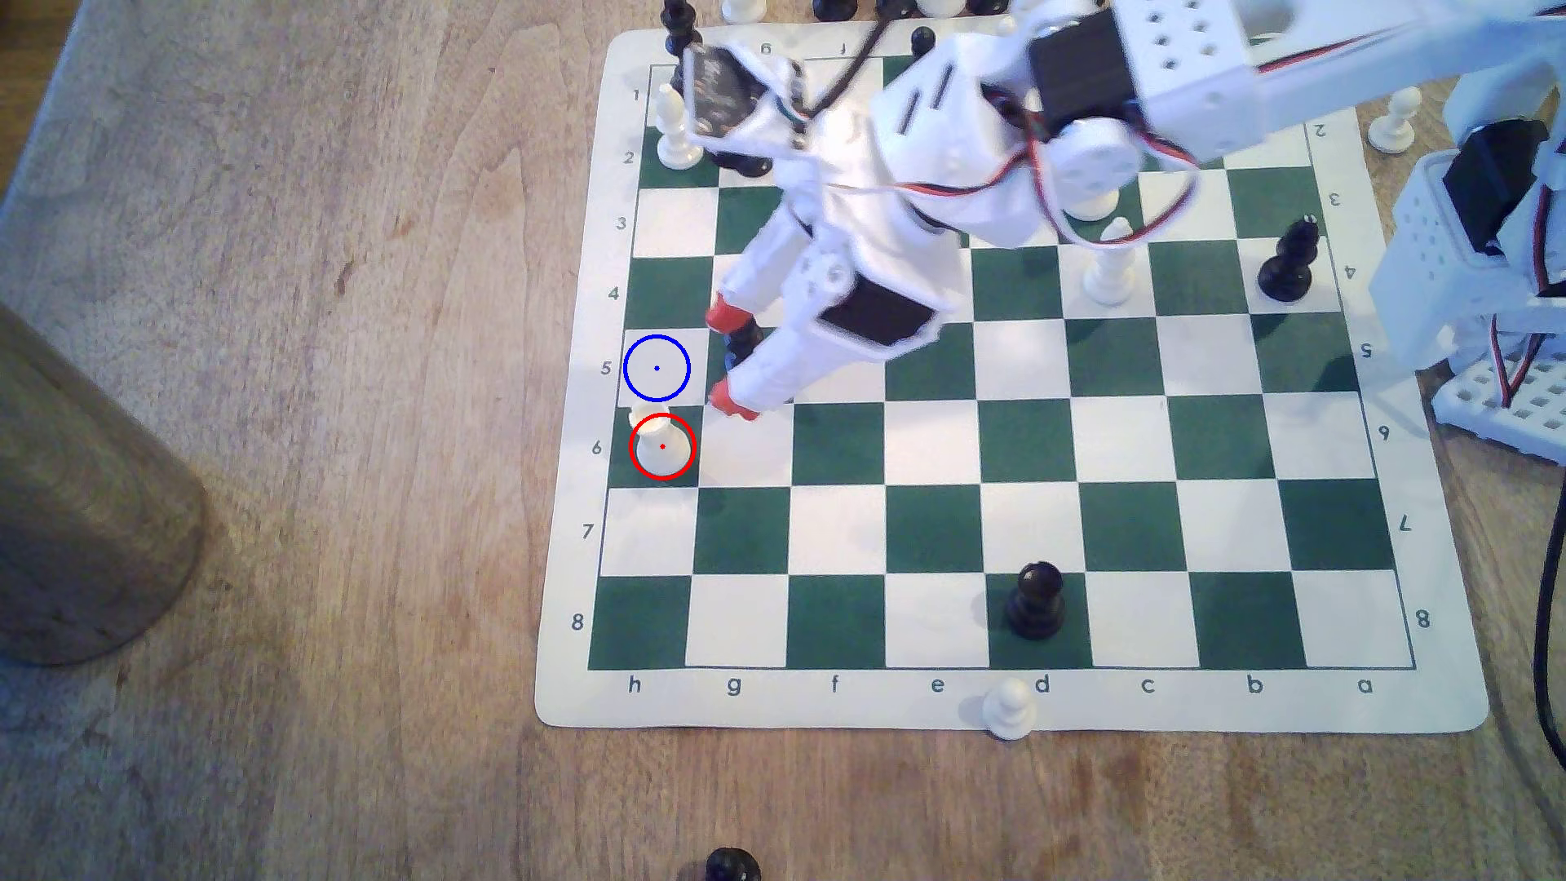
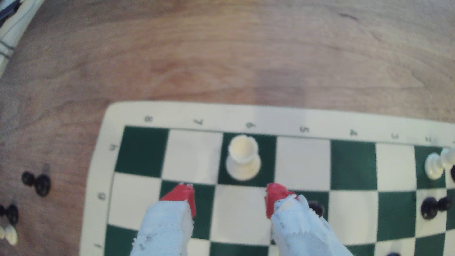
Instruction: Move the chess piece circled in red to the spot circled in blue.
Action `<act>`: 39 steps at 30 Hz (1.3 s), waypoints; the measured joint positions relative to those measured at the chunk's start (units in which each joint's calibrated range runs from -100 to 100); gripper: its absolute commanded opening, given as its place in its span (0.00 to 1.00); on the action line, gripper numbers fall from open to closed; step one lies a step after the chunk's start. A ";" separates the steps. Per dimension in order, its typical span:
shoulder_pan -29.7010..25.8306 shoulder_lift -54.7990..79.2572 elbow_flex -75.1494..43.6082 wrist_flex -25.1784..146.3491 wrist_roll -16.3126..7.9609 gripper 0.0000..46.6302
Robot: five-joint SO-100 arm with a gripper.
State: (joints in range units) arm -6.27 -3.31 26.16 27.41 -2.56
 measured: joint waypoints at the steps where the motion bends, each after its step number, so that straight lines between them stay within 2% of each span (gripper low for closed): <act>1: 0.29 1.01 -0.27 0.00 0.00 0.36; 11: 3.24 4.44 -2.26 0.00 0.00 0.37; 27: 0.88 16.59 -15.00 -0.08 -0.73 0.40; 39: 0.88 21.28 -18.98 -0.08 -1.56 0.40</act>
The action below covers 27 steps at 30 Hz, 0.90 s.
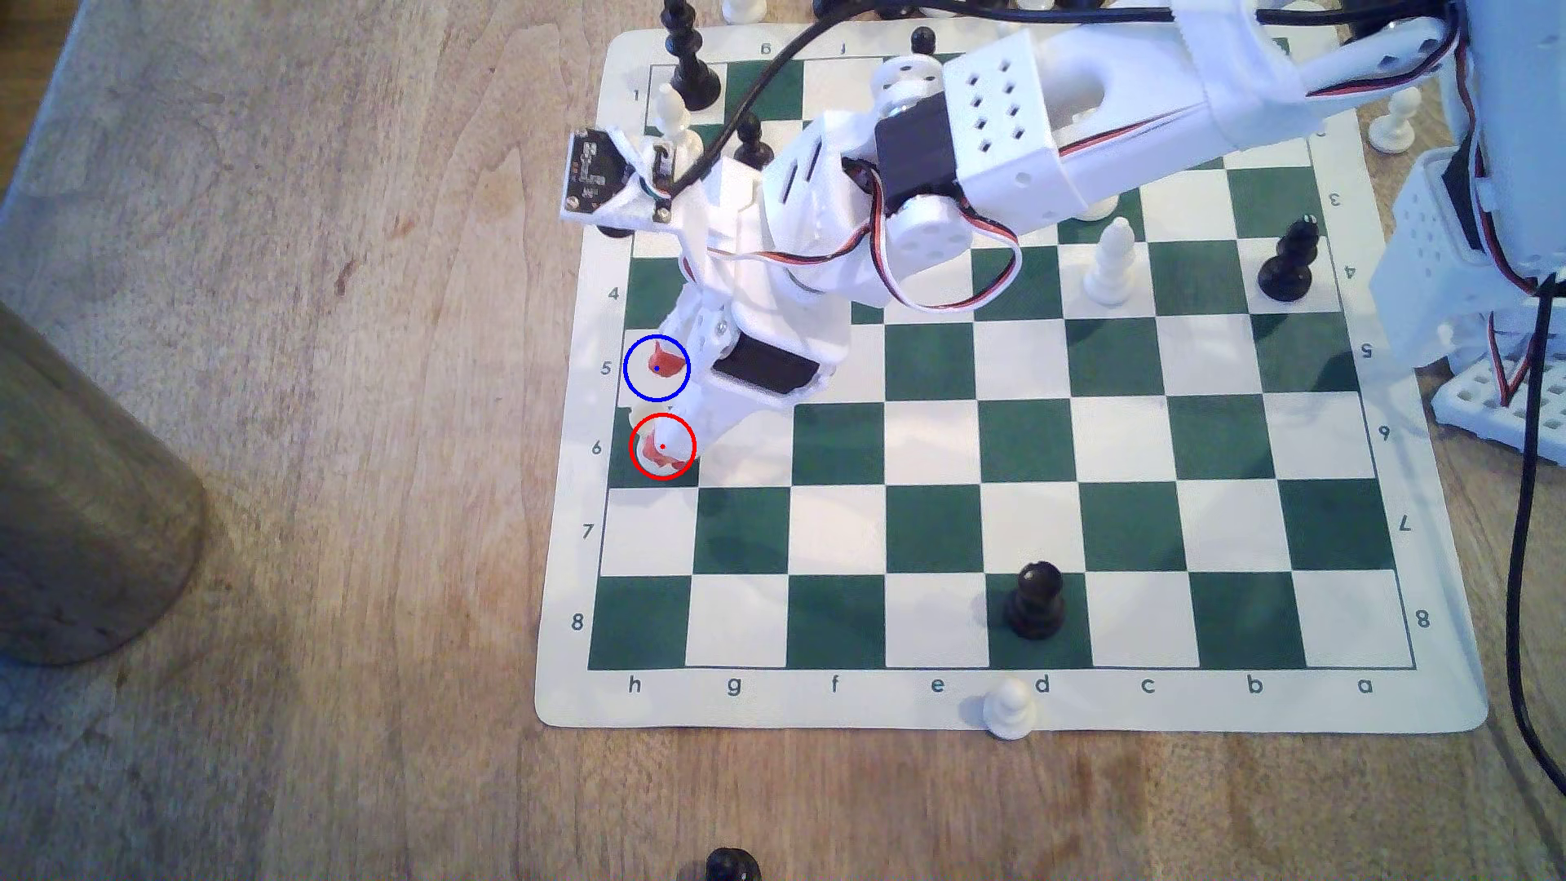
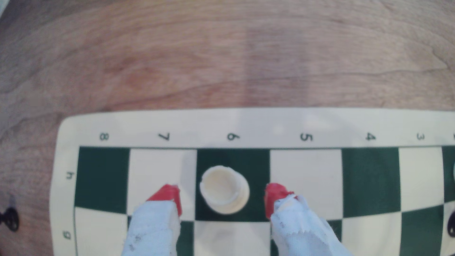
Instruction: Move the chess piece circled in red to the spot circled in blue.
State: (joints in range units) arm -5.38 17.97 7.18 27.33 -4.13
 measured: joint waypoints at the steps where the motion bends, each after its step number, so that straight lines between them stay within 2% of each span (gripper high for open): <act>1: 0.00 0.42 -0.18 0.00 0.00 0.40; 12: 0.00 2.60 -2.35 -1.27 0.00 0.35; 16: 0.00 3.35 -3.07 -1.27 0.00 0.30; 27: -0.74 3.69 -5.24 -1.20 -0.29 0.32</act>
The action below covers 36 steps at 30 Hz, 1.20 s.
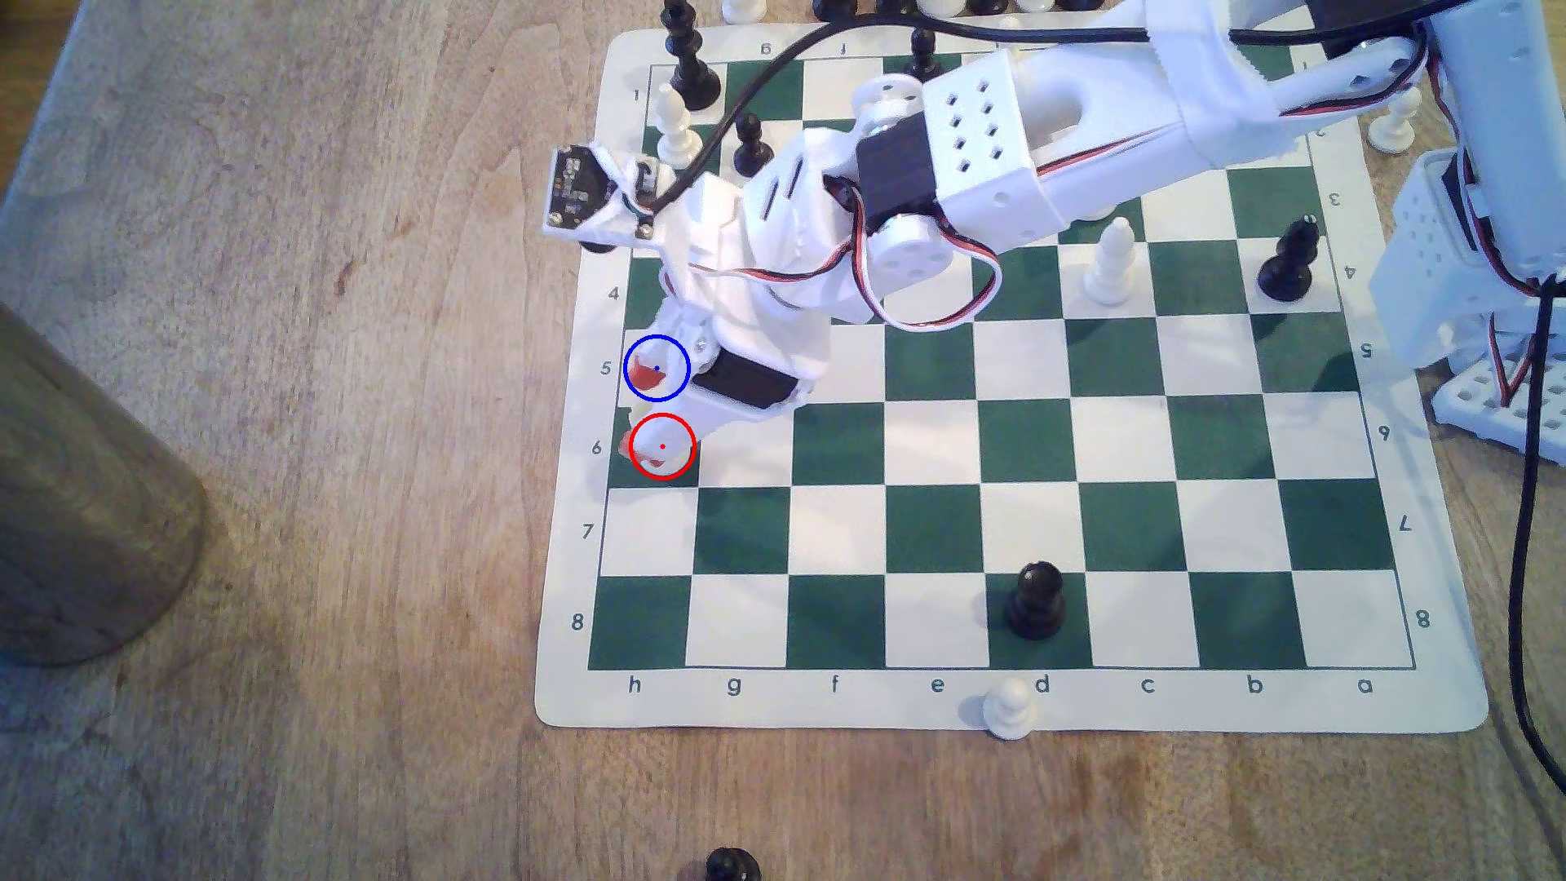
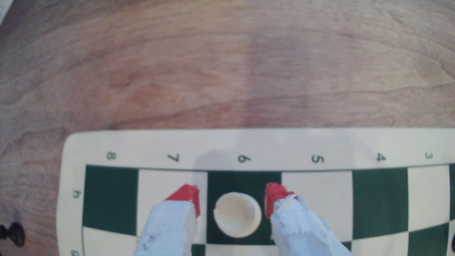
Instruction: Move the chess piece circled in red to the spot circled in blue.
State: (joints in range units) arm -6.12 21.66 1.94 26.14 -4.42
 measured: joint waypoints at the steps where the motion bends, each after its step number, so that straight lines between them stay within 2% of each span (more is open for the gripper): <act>1: 0.00 0.25 -0.27 0.00 0.00 0.31; 11: -0.07 1.76 -0.54 0.72 0.00 0.26; 14: -0.07 1.76 -0.54 1.12 0.00 0.07; 17: -0.07 1.76 -0.54 1.12 0.00 0.01; 26: 0.00 1.76 -0.54 1.59 -0.05 0.01; 36: 0.00 1.76 -8.40 7.49 -1.47 0.01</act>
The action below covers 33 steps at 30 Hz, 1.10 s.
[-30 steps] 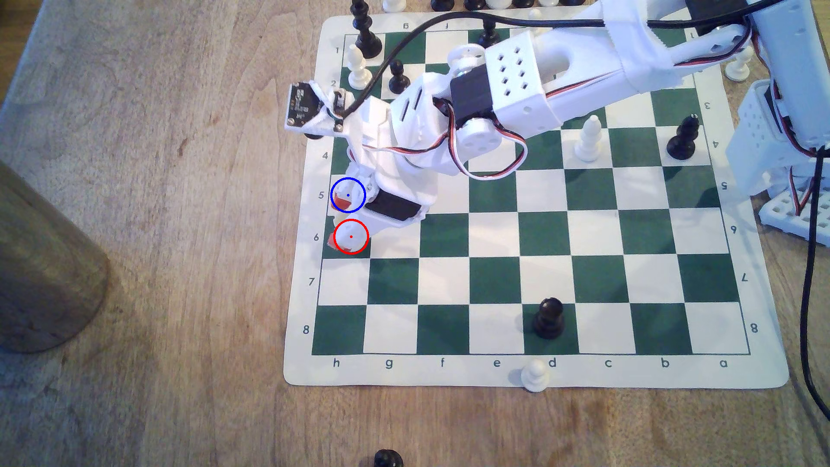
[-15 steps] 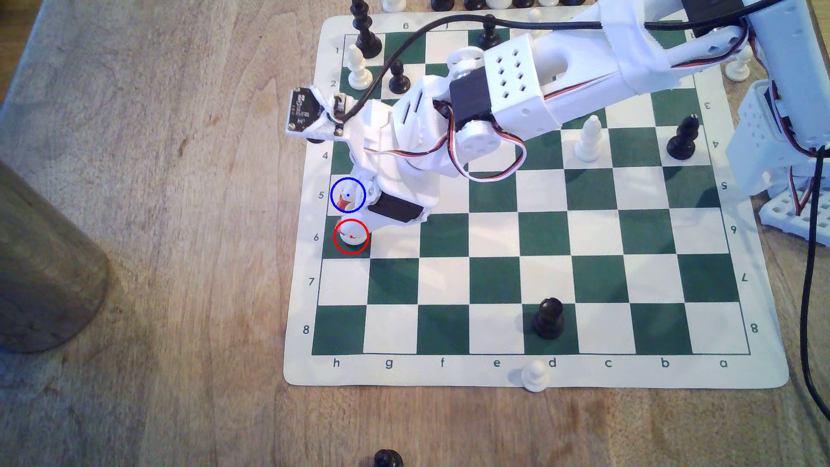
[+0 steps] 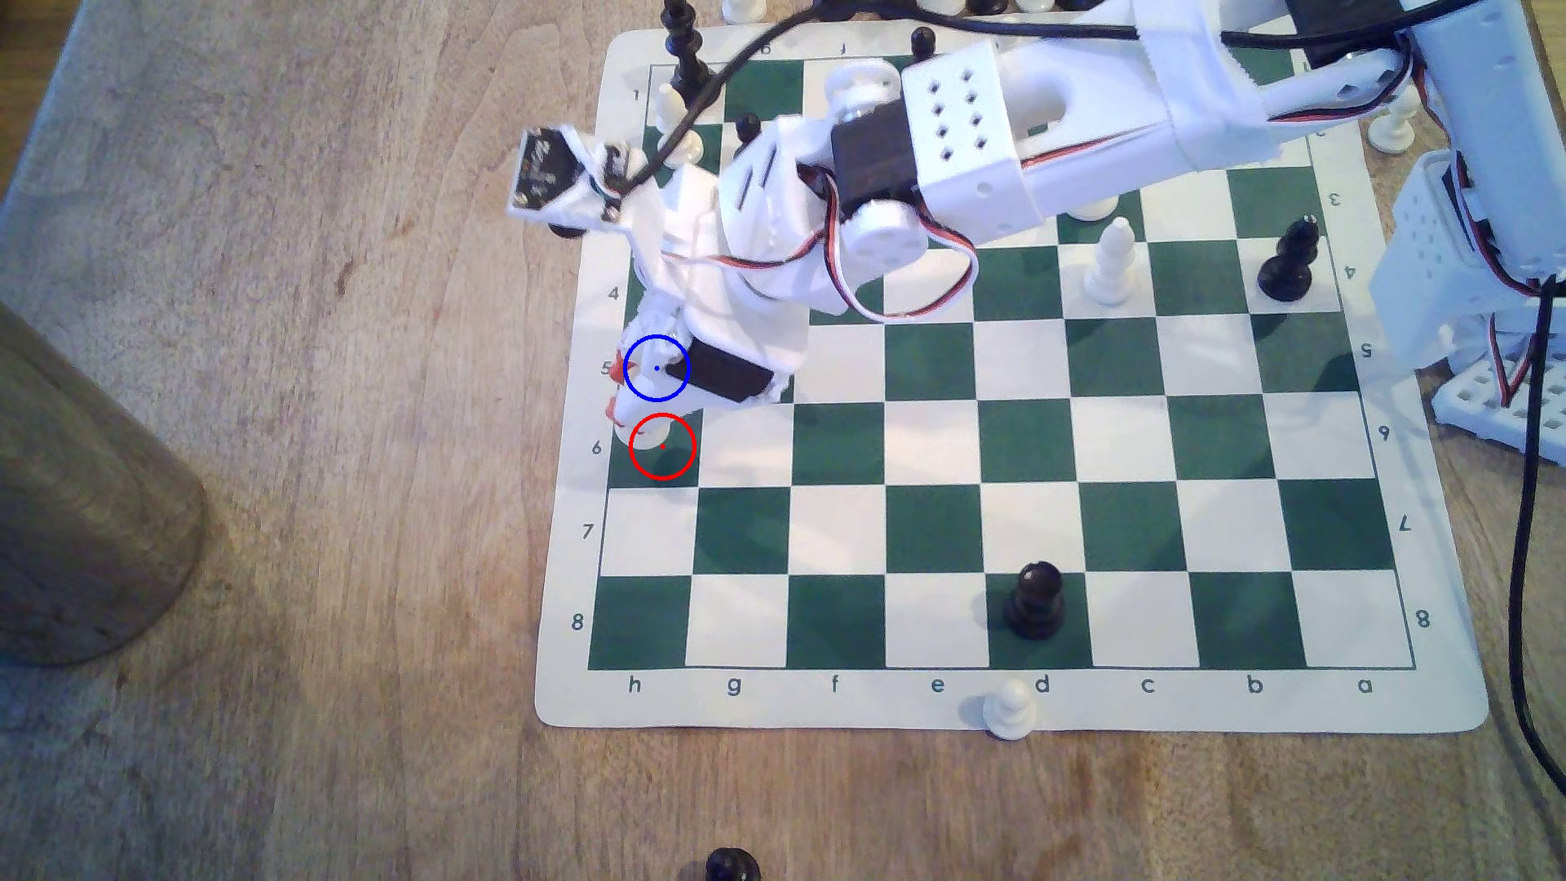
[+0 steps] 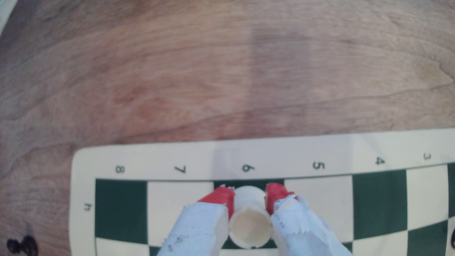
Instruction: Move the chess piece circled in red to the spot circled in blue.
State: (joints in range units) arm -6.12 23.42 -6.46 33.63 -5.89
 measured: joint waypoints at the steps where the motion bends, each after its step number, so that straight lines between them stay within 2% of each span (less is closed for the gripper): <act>1: 0.00 0.00 -0.27 0.40 0.00 0.01; 13: 7.15 -1.26 -3.62 3.90 2.39 0.01; 18: 7.30 -1.26 -4.79 3.90 3.13 0.01; 33: 6.19 6.95 -8.59 6.29 3.13 0.01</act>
State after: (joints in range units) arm 0.07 30.37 -15.05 39.92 -2.76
